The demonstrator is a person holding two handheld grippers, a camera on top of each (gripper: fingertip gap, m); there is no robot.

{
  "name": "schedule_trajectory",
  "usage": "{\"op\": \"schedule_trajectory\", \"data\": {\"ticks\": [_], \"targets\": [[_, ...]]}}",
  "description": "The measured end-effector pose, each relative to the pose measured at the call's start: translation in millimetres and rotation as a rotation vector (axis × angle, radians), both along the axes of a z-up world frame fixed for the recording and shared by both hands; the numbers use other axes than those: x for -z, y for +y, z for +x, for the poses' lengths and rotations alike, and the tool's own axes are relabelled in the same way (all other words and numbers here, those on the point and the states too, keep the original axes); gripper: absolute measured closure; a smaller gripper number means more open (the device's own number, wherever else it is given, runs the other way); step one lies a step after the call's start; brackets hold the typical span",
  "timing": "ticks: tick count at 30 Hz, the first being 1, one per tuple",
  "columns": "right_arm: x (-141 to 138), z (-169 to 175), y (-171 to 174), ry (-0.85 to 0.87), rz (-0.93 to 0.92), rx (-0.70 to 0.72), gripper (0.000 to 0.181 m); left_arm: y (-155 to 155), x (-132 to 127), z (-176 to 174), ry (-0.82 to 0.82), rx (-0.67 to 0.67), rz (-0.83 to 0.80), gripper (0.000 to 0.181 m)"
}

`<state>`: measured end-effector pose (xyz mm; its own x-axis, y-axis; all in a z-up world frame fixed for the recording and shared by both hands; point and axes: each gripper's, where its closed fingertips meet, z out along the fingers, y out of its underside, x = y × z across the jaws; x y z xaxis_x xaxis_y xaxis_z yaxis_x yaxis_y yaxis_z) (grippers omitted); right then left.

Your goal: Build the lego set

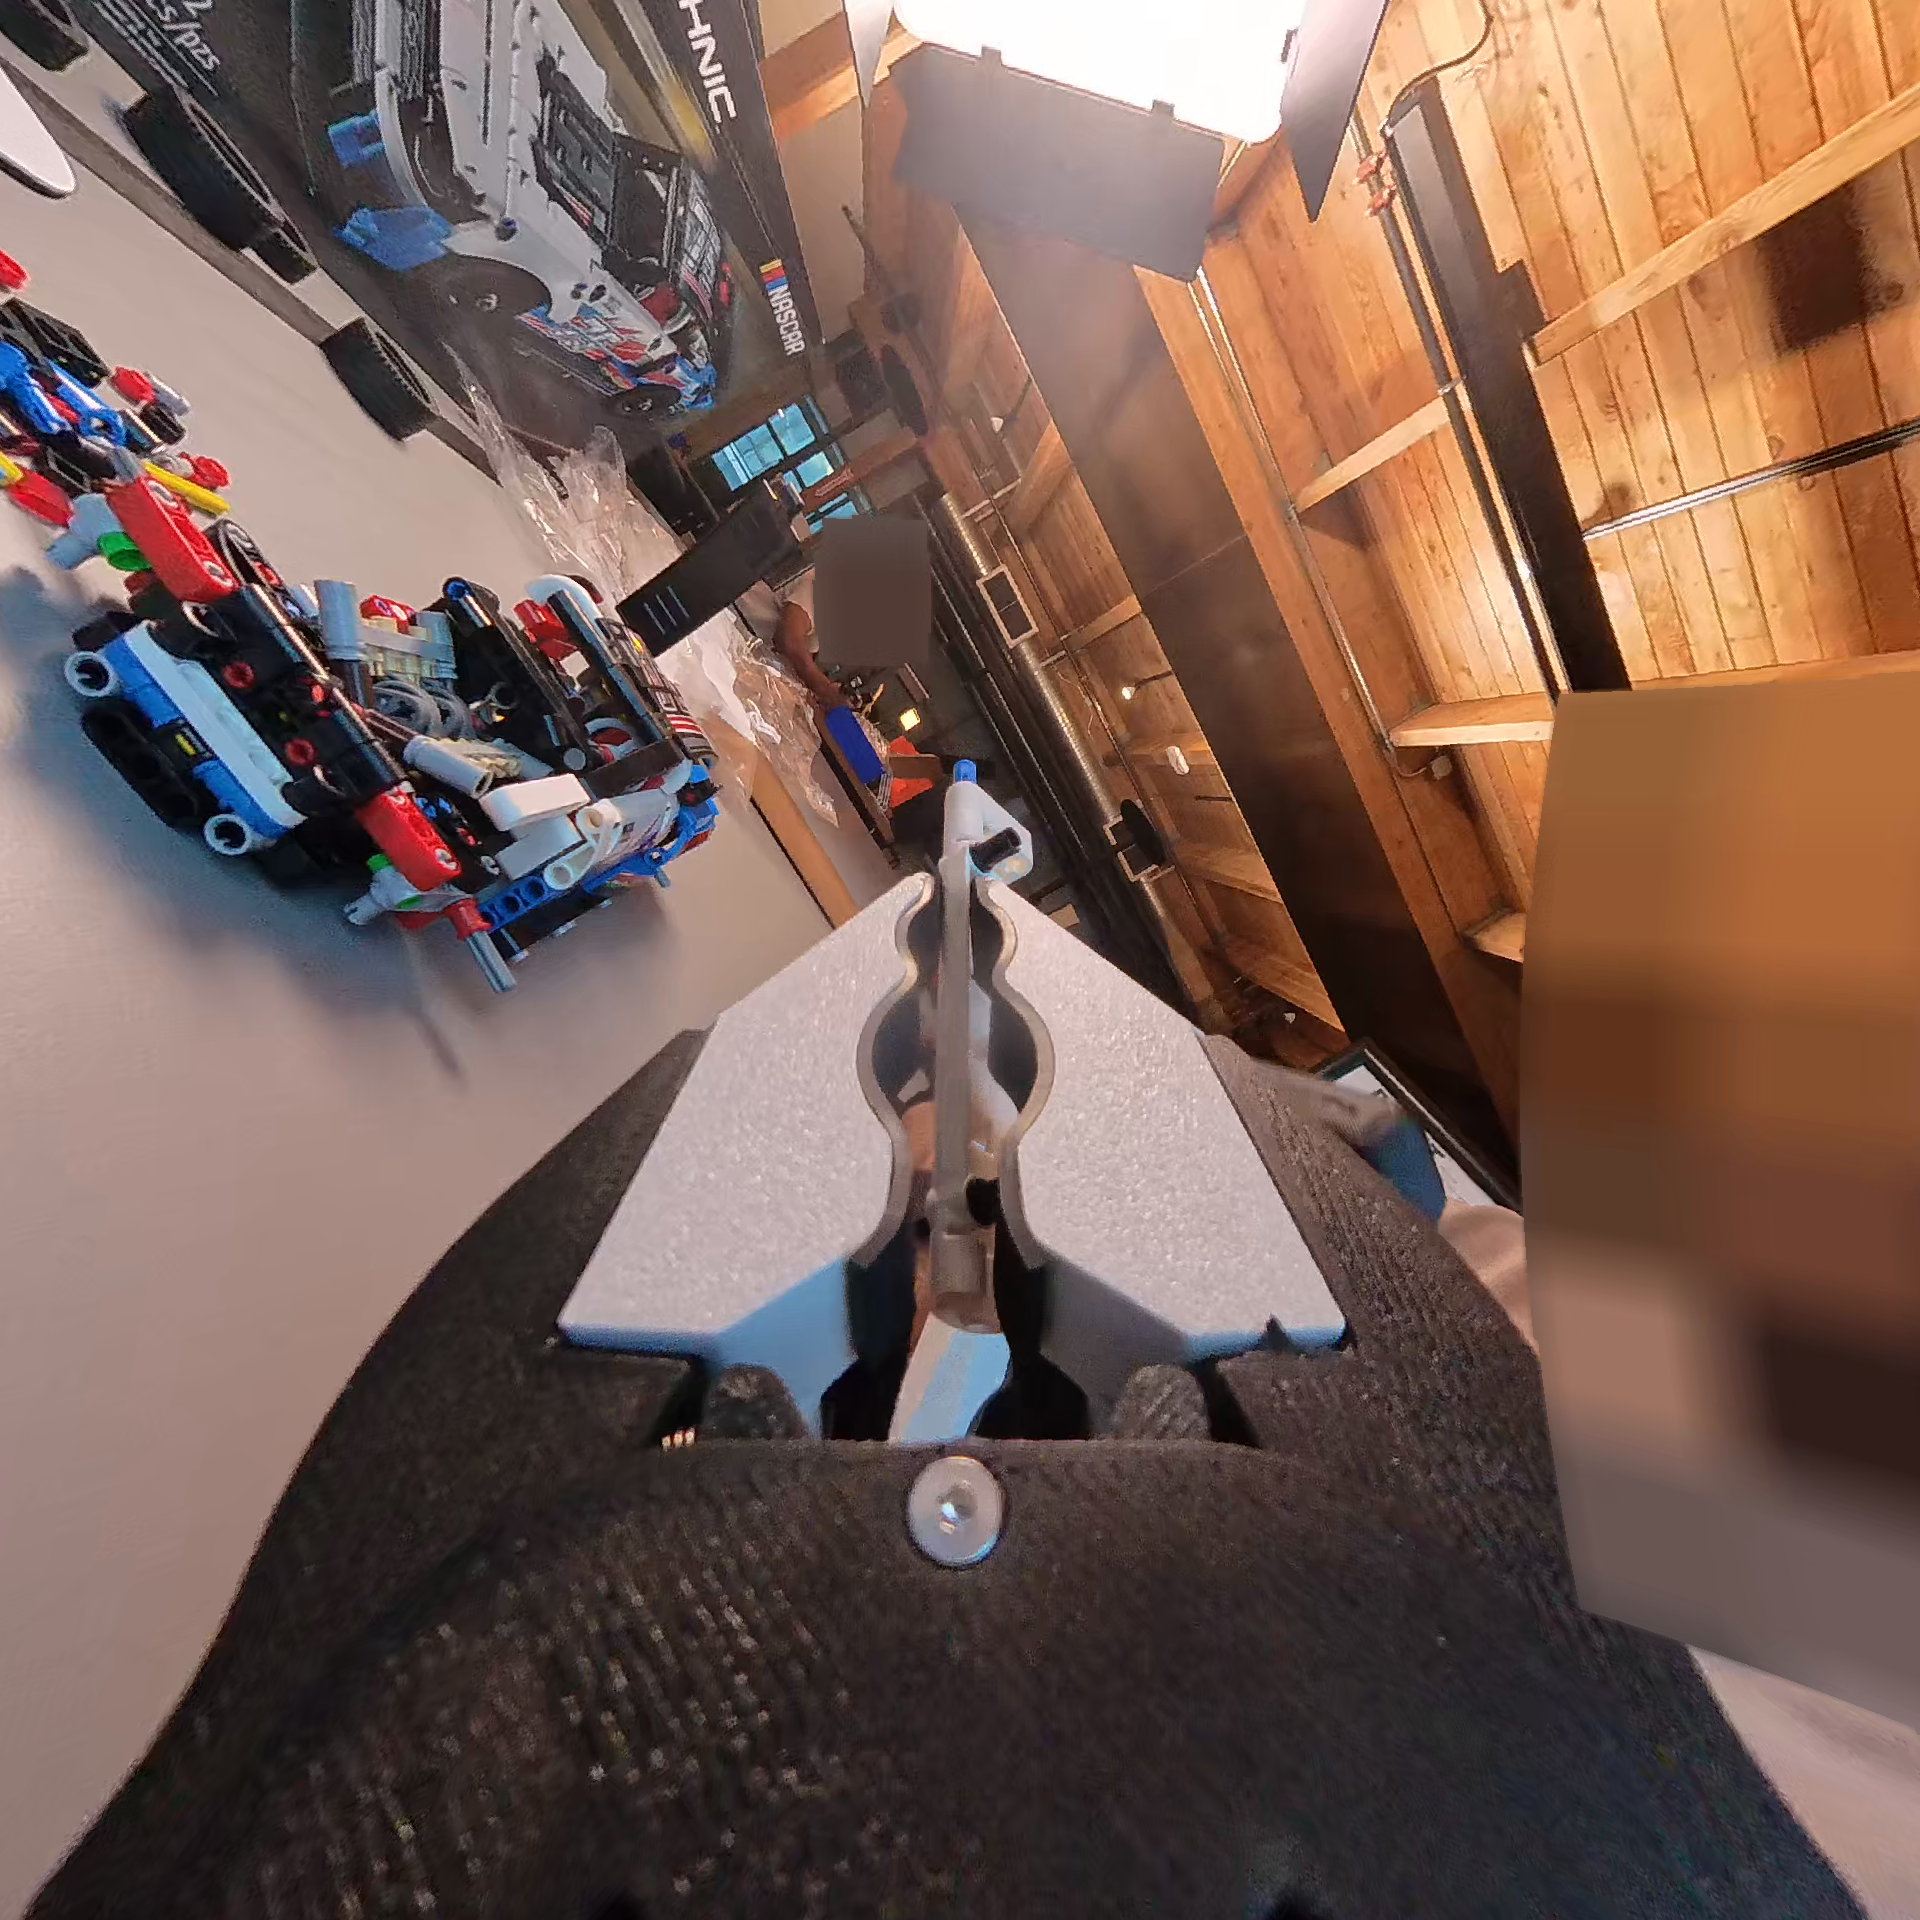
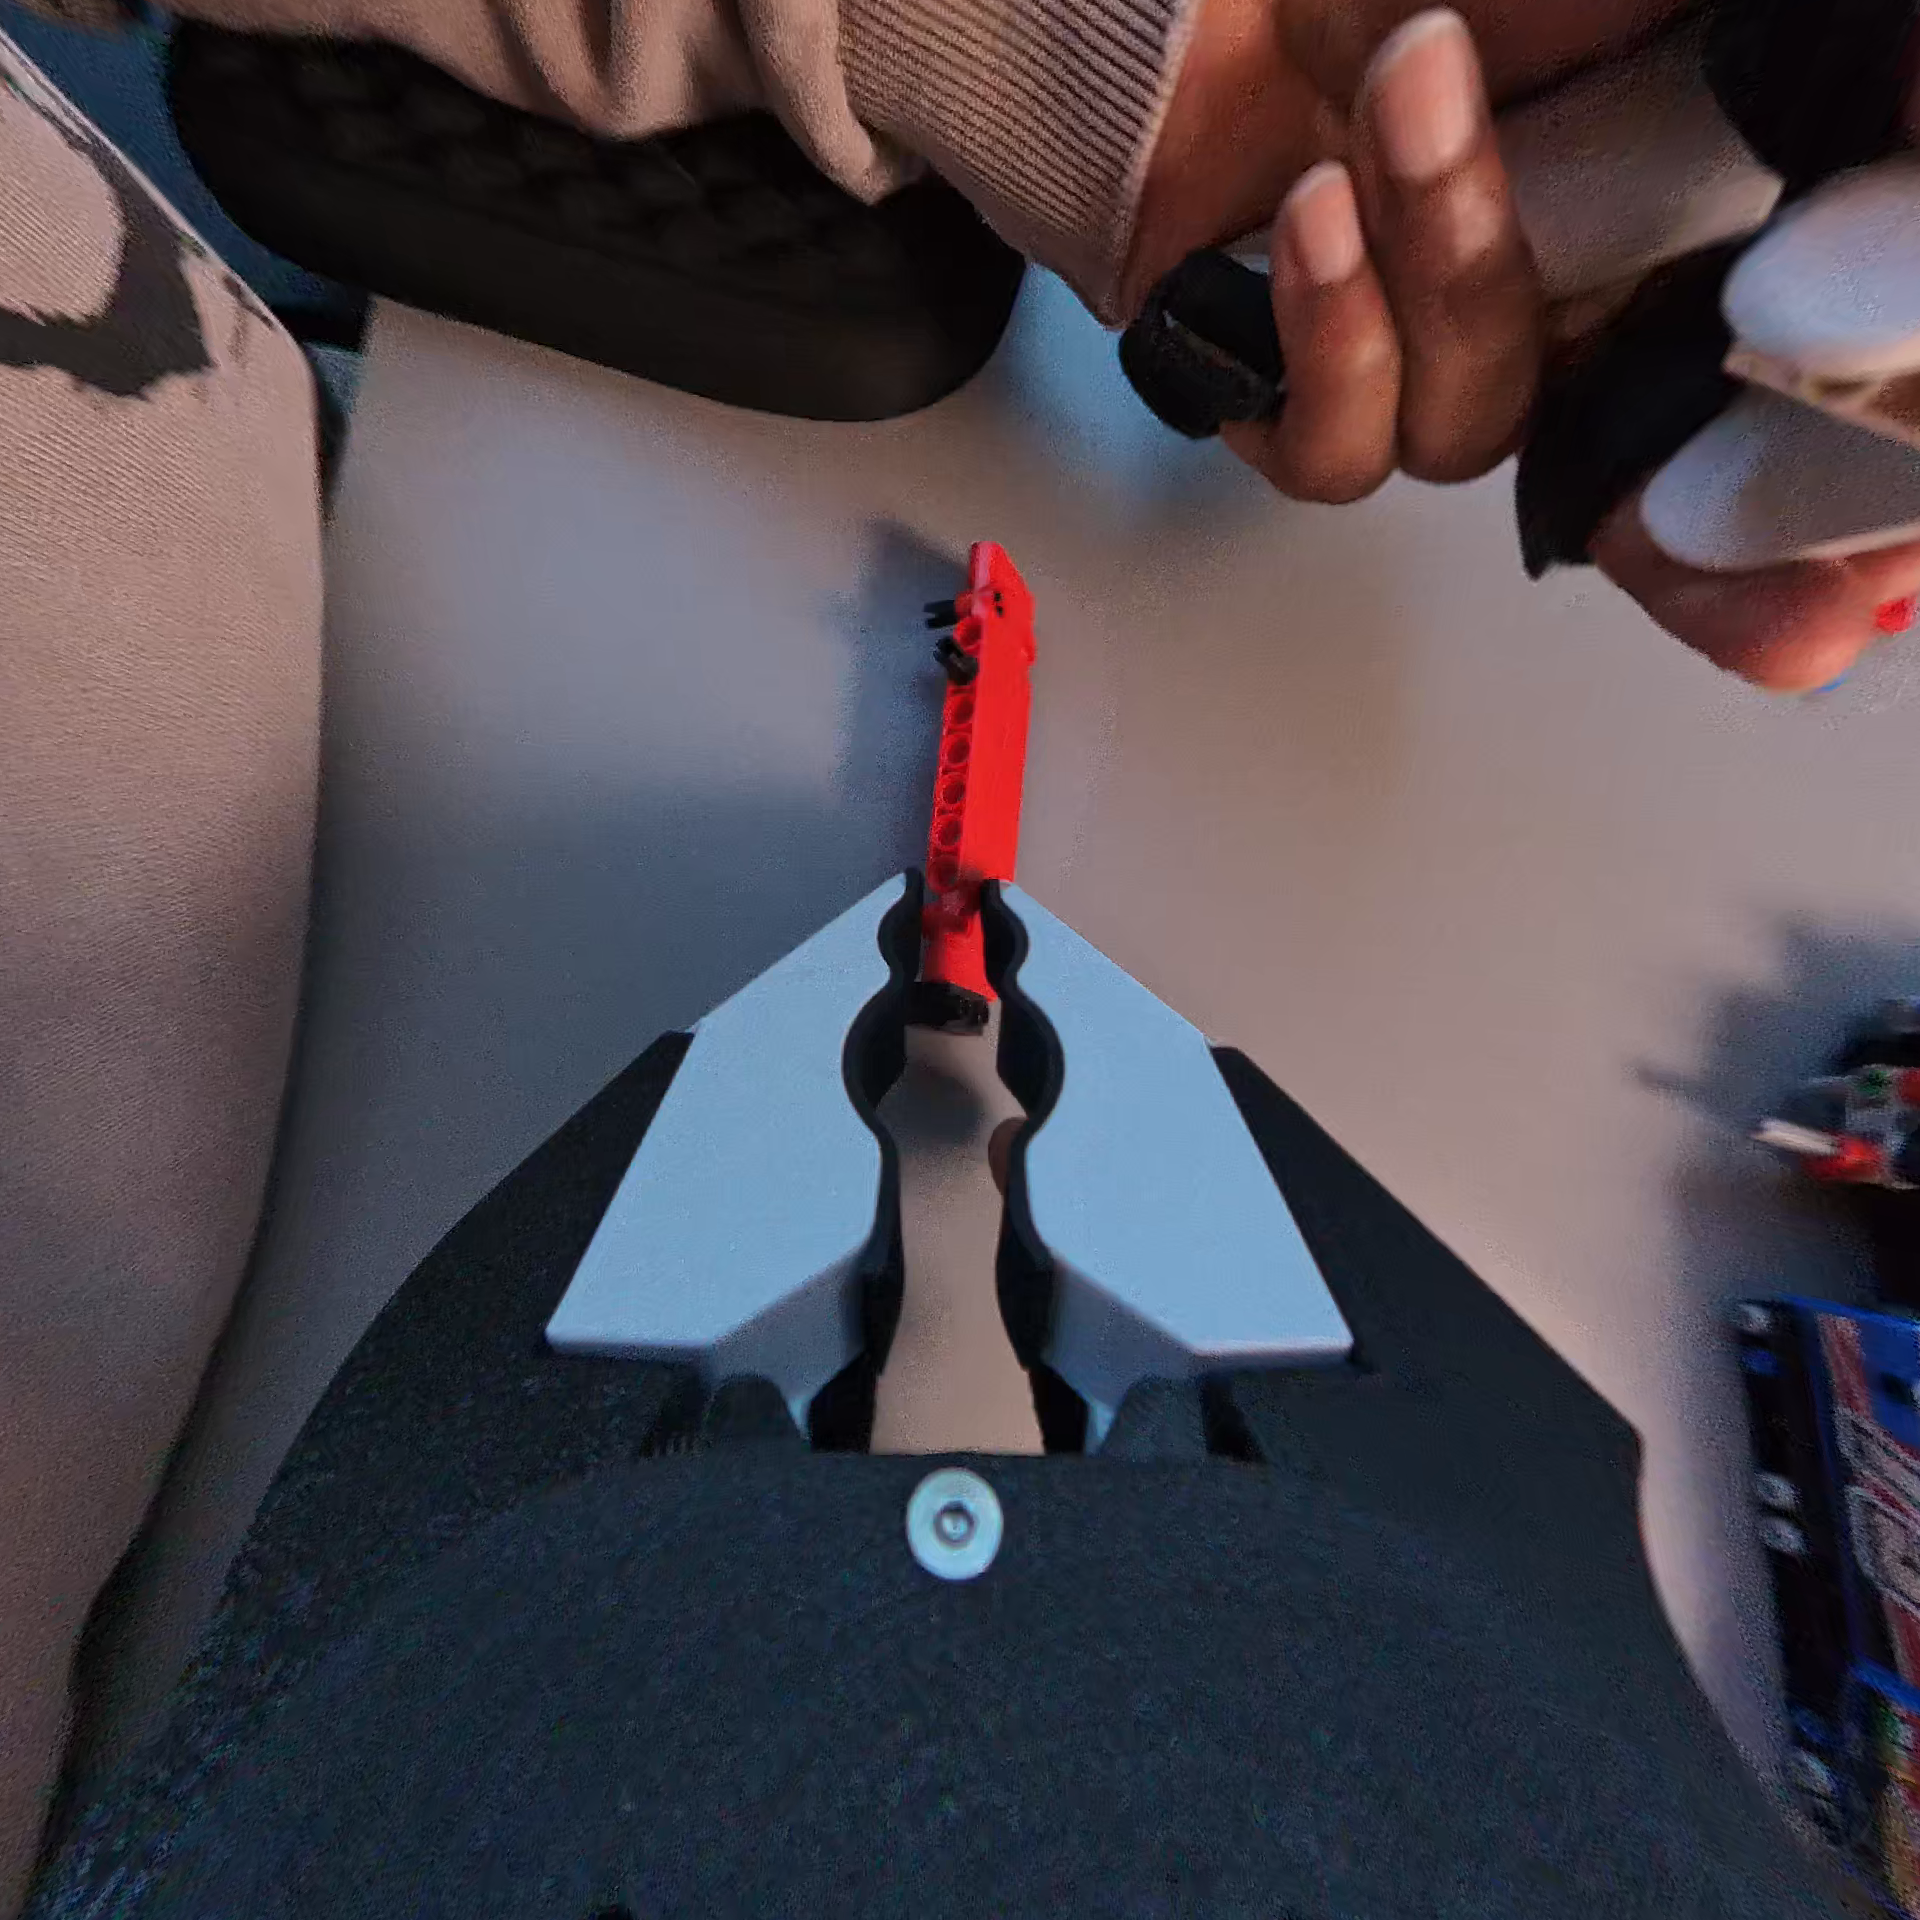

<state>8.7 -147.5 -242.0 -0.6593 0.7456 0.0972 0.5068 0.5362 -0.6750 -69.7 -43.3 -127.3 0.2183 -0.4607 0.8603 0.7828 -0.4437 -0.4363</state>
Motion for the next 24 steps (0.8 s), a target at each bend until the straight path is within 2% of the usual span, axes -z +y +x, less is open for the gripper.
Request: {"op": "schedule_trajectory", "data": {"ticks": [3,5,7,9,11,14,17,21,24], "targets": [[-8,20,18,-0.233,-0.27,-0.011,0.176,-1,6,8,0.06,0.04,-0.007,0.179],[-10,24,37,-0.336,-0.409,0.032,0.177,-1,12,16,0.115,0.071,-0.014,0.179],[-15,35,40,-0.466,-0.581,0.032,0.177,-2,19,27,0.158,0.115,-0.032,0.178],[-12,38,48,-0.536,-0.647,0.083,0.176,-4,26,37,0.194,0.164,-0.052,0.176],[-7,40,55,-0.557,-0.665,0.137,0.167,-5,37,46,0.252,0.199,-0.08,0.174],[2,34,77,-0.47,-0.565,0.253,0.167,-5,48,53,0.315,0.223,-0.114,0.178],[-7,31,91,-0.306,-0.472,0.278,0.161,-5,63,56,0.408,0.242,-0.156,0.178],[-24,36,95,-0.1,-0.333,0.231,0.147,-5,72,63,0.447,0.261,-0.191,0.178],[-23,35,97,0.024,-0.163,0.193,0.137,-9,77,74,0.486,0.312,-0.194,0.178]]}}
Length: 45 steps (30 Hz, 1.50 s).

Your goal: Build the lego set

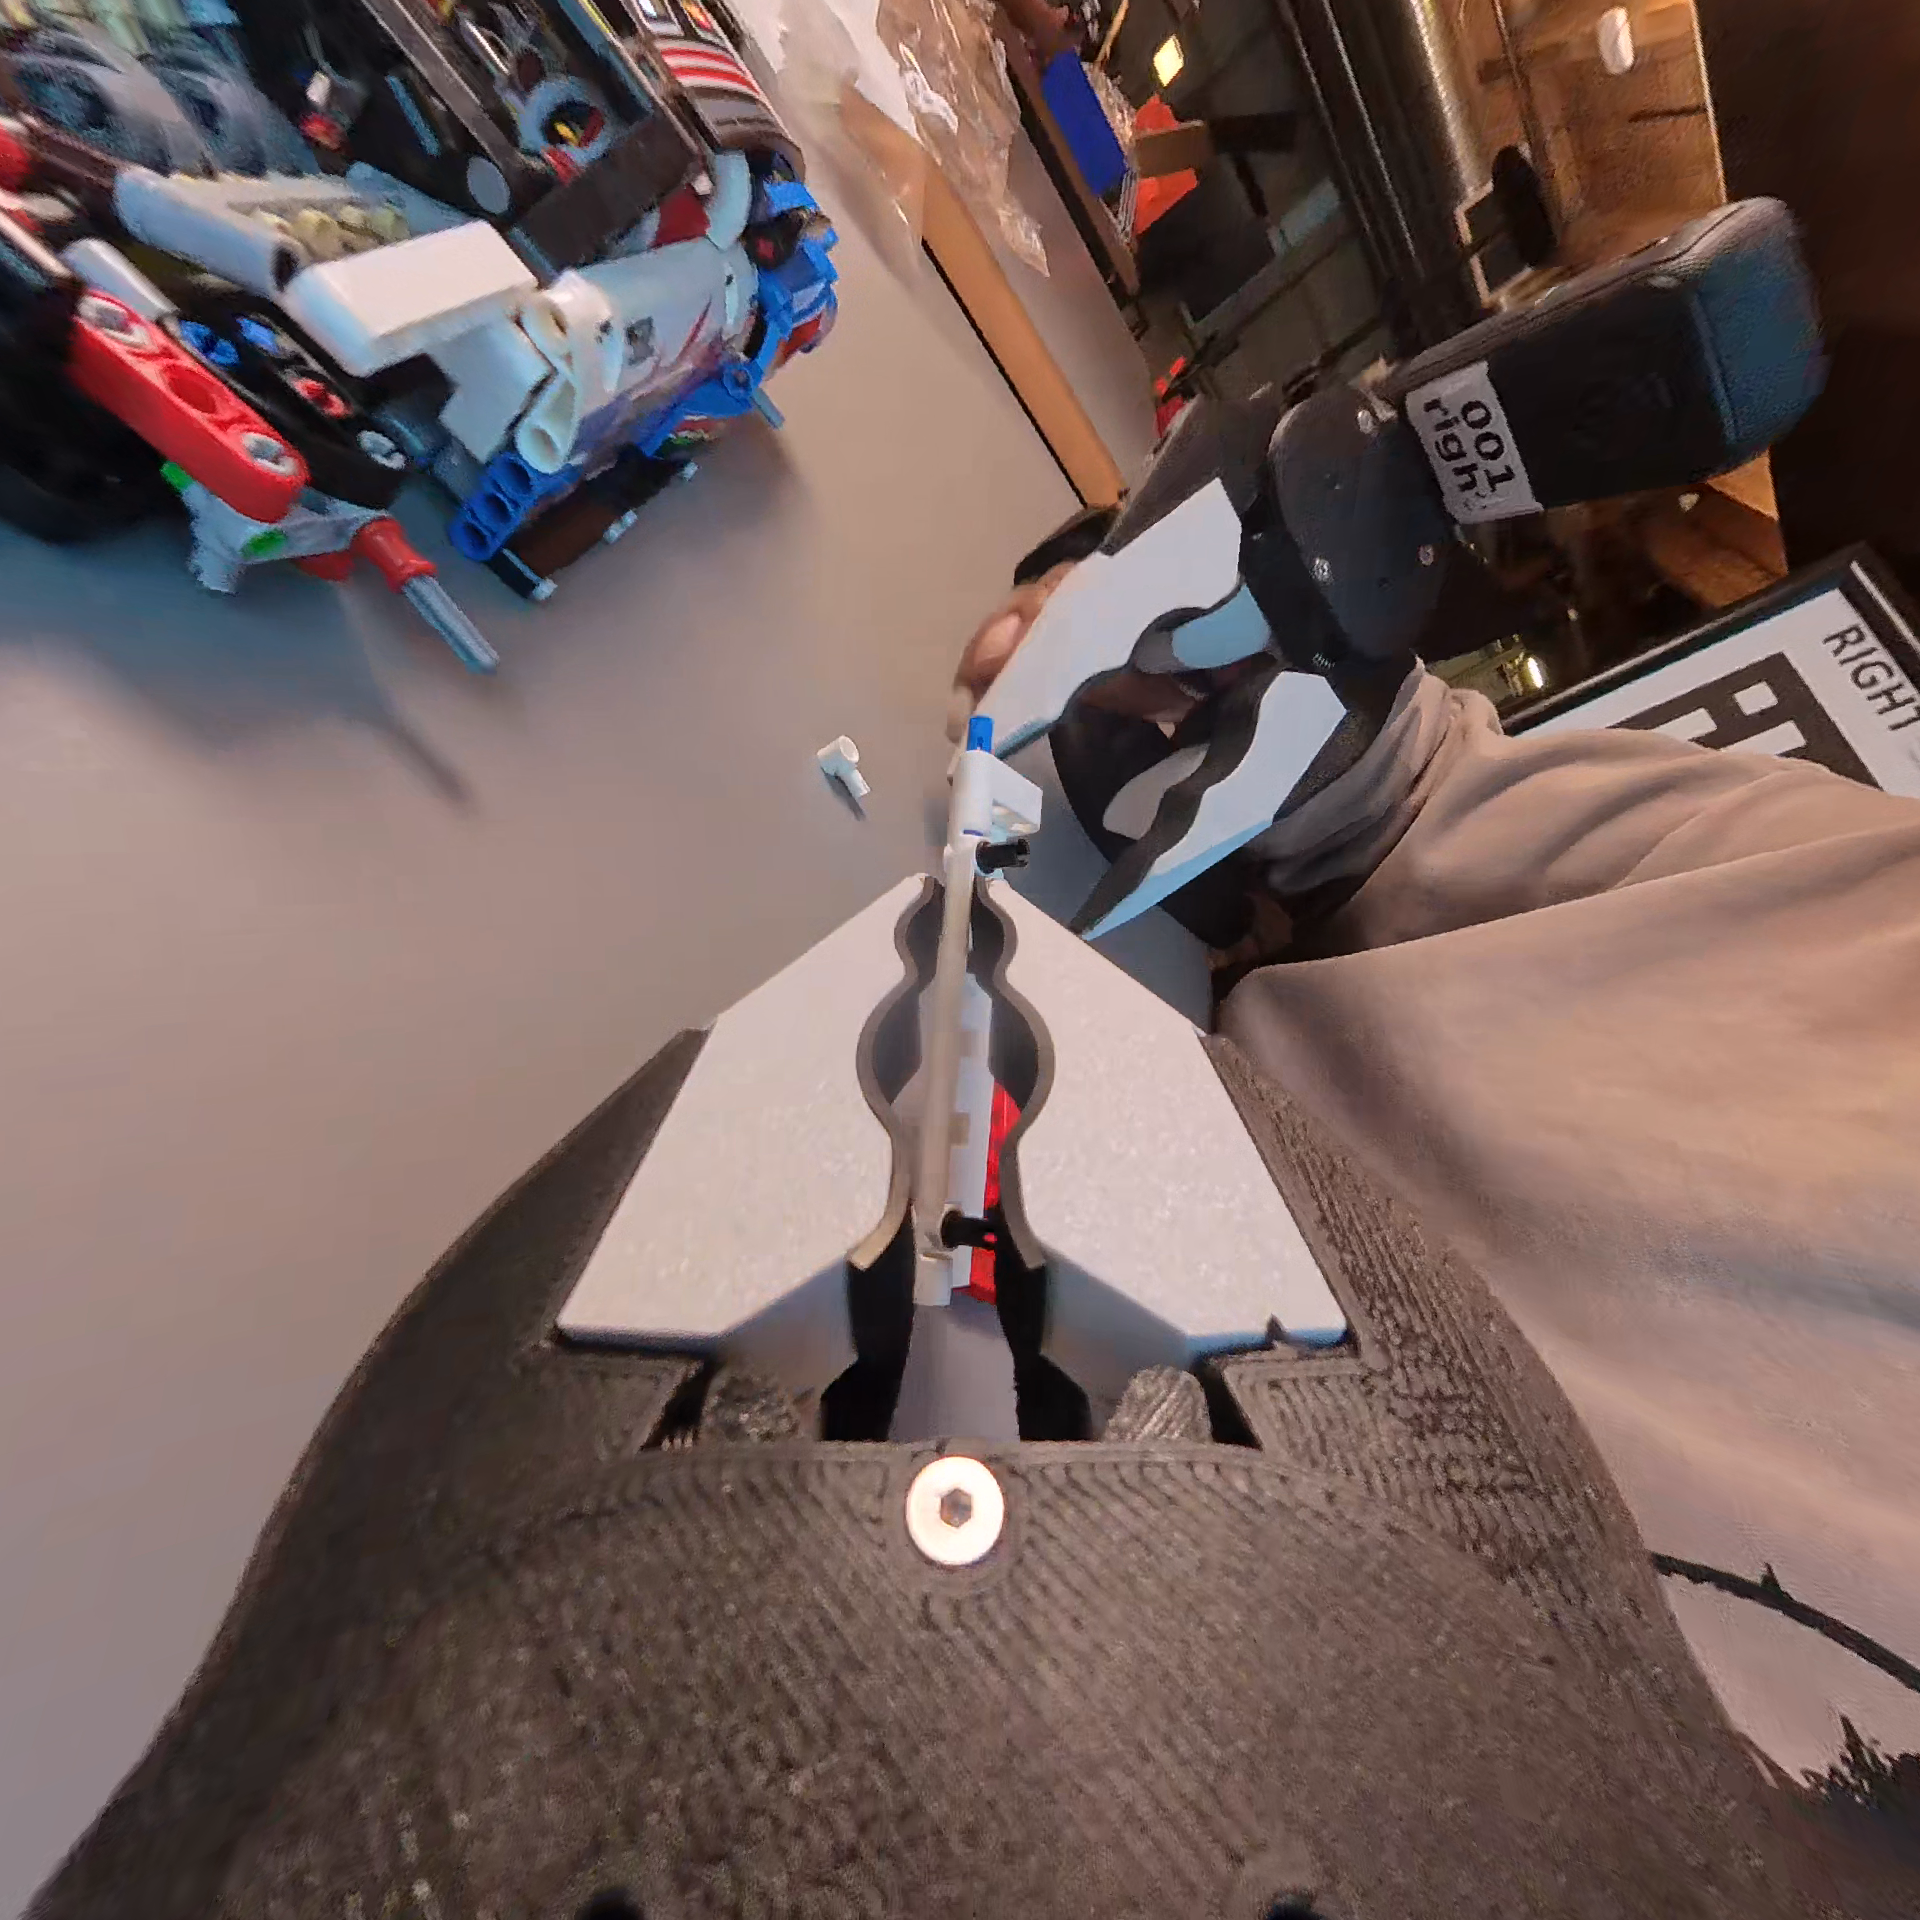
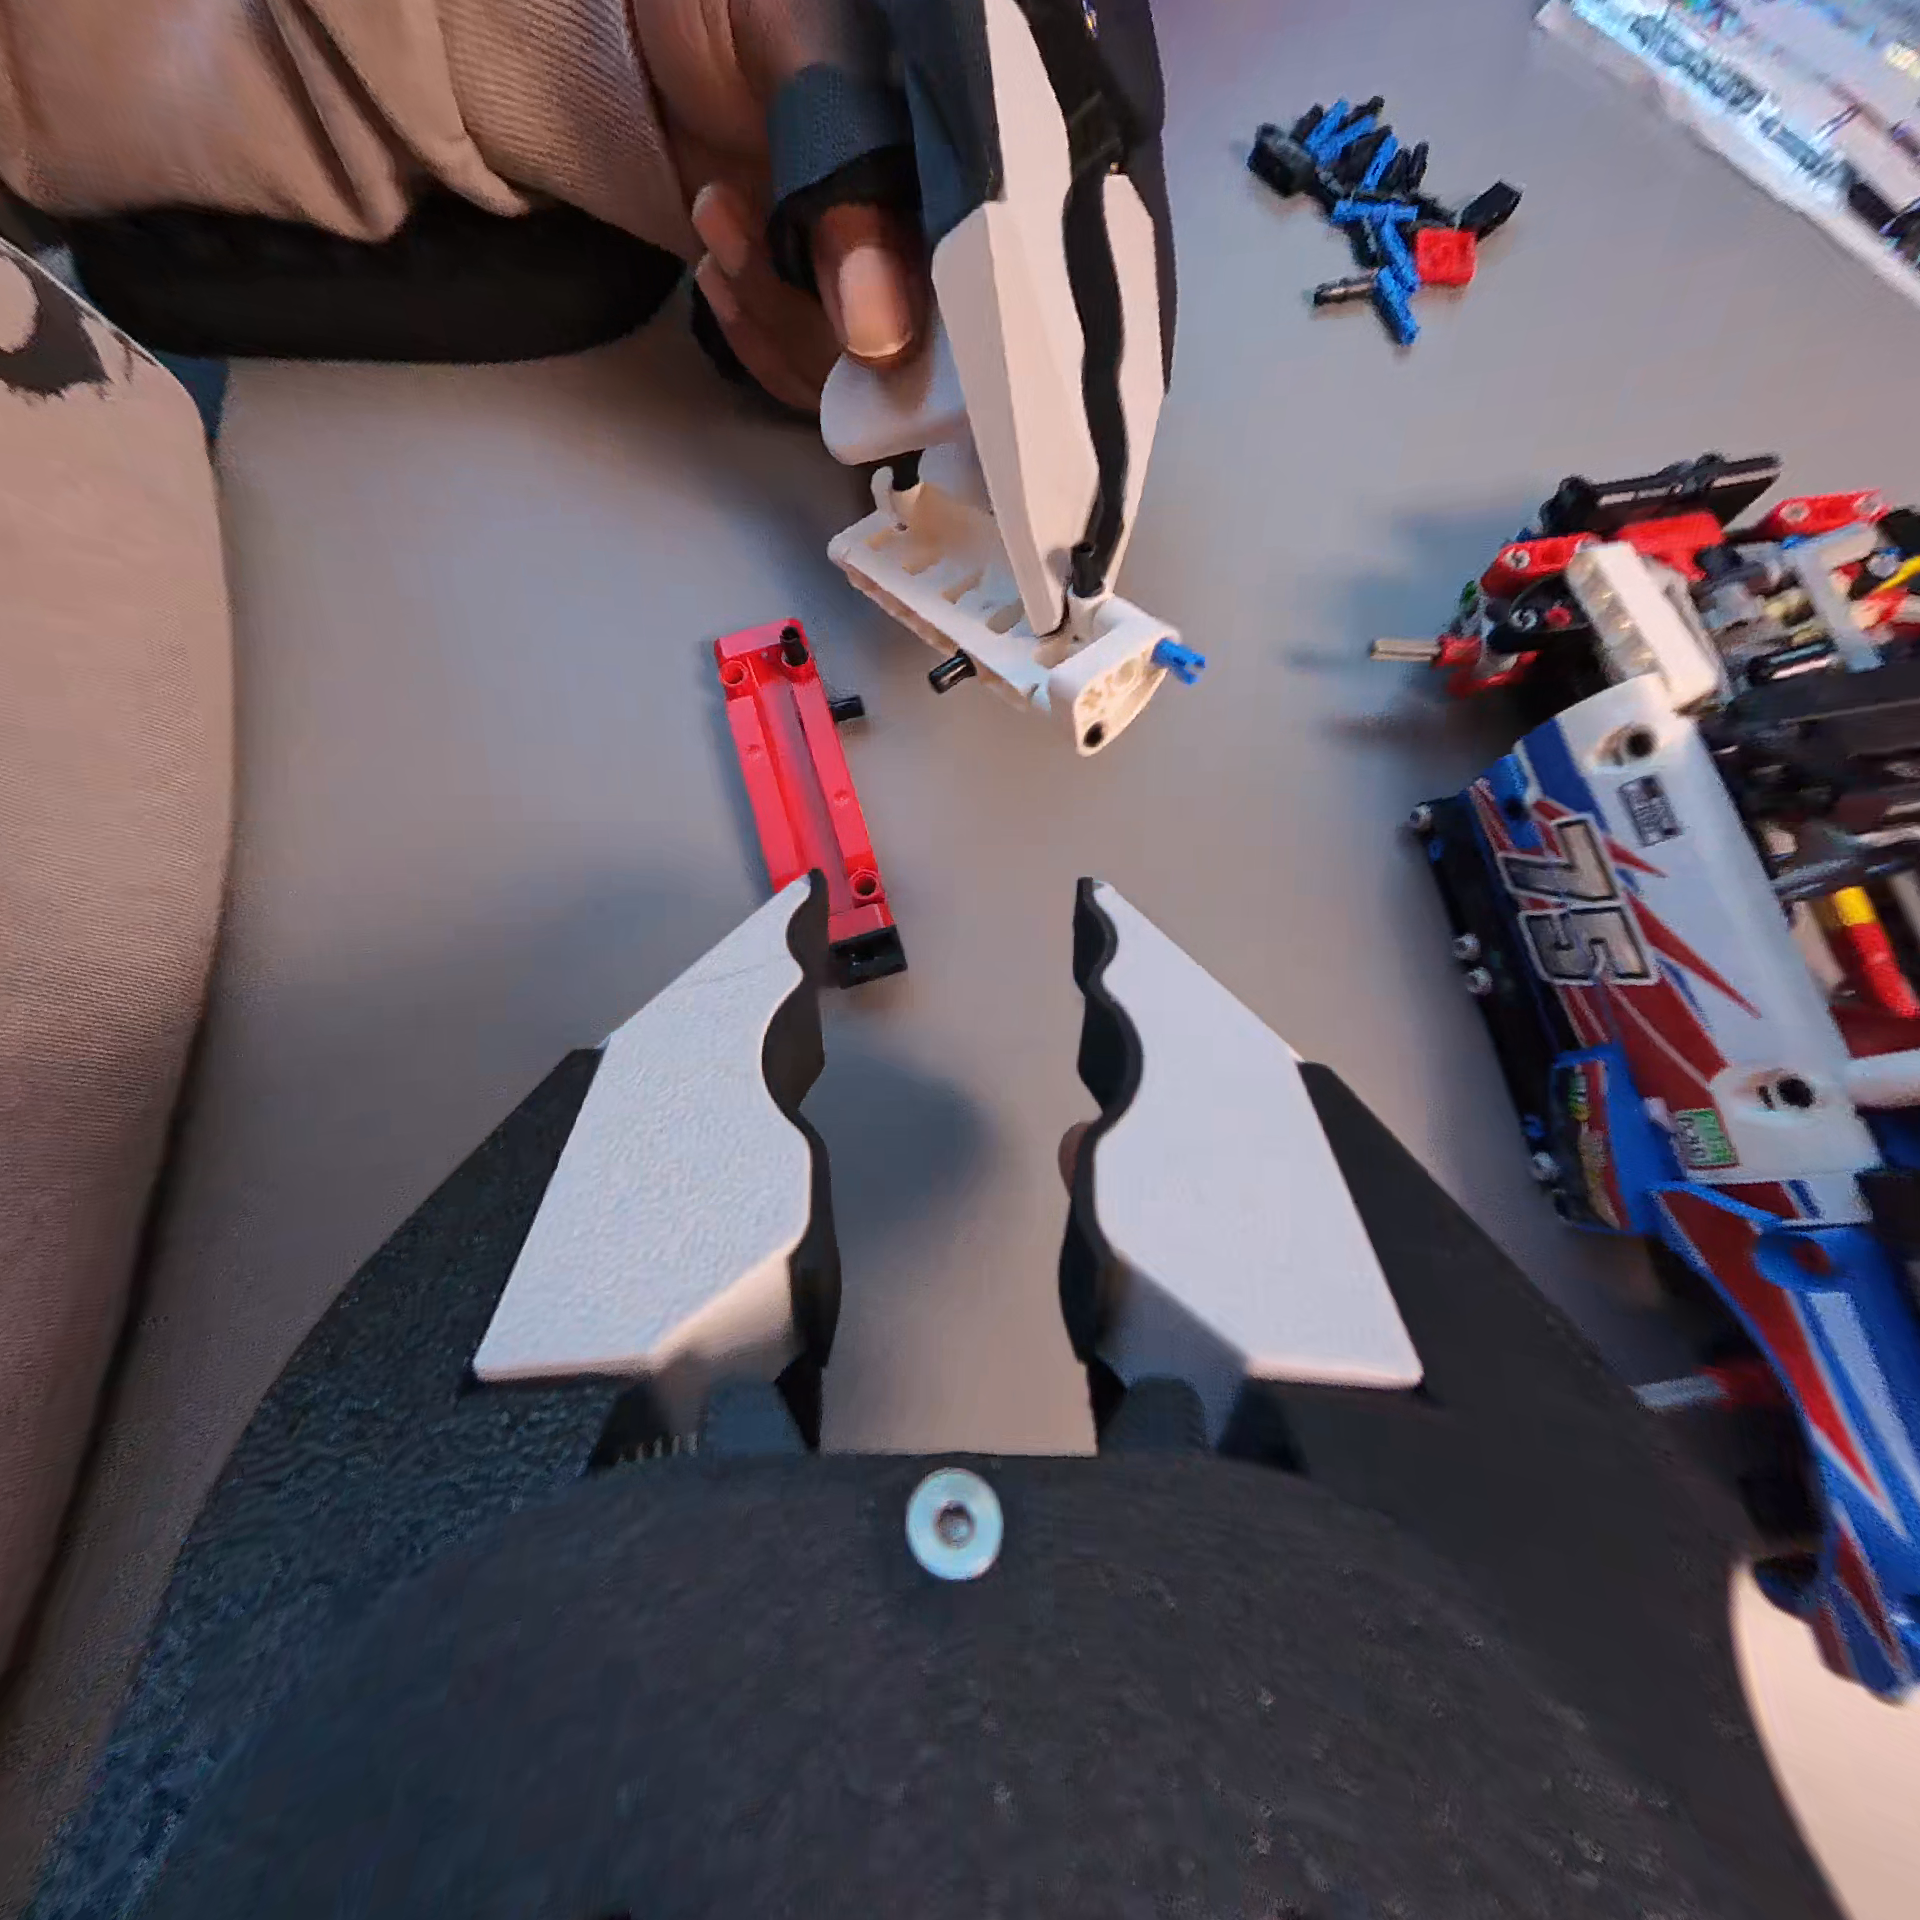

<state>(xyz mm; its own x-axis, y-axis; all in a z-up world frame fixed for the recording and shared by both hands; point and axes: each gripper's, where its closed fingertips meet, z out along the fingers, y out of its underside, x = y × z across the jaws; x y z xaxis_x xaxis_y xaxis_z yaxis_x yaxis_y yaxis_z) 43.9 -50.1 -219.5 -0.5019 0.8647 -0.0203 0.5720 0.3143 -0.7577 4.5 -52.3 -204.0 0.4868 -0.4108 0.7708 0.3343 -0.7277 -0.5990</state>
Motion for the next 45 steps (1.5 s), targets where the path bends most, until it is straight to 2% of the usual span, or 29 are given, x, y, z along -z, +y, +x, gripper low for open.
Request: {"op": "schedule_trajectory", "data": {"ticks": [4,7,10,12,14,15,19,22,25,29,34,39,42,45], "targets": [[-11,-16,3,0.111,0.04,-0.021,0.132,-3,10,13,0.088,0.07,-0.01,0.178],[-3,-27,5,0.096,0.083,-0.075,0.131,-2,14,19,0.132,0.105,-0.013,0.178],[10,-27,-5,0.053,0.11,-0.19,0.157,-1,15,19,0.149,0.111,-0.014,0.176],[13,-30,-6,0.04,0.111,-0.203,0.159,-1,15,16,0.169,0.111,0.002,0.172],[12,-29,-5,0.021,0.089,-0.21,0.159,2,8,10,0.196,0.084,0.043,0.151],[12,-28,-4,0.008,0.083,-0.216,0.159,1,5,6,0.231,0.081,0.071,0.148],[22,-22,0,-0.084,0.117,-0.24,0.16,-21,-4,-4,0.479,0.148,0.202,0.124],[27,-20,-2,-0.117,0.167,-0.269,0.16,-45,7,-2,0.672,0.23,0.238,0.106],[28,-15,-9,-0.158,0.175,-0.303,0.153,-63,26,6,0.767,0.296,0.234,0.095],[23,-14,-7,-0.155,0.161,-0.307,0.14,-69,37,14,0.824,0.304,0.262,0.093],[7,-11,-8,-0.084,0.073,-0.334,0.122,-63,46,11,0.909,0.285,0.287,0.1],[23,-4,-19,-0.121,0.125,-0.376,0.112,-59,45,7,0.907,0.272,0.309,0.118],[25,-5,-22,-0.094,0.165,-0.366,0.117,-58,43,6,0.908,0.261,0.333,0.126],[25,-4,-22,-0.064,0.199,-0.351,0.125,-59,42,6,0.883,0.264,0.337,0.124]]}}
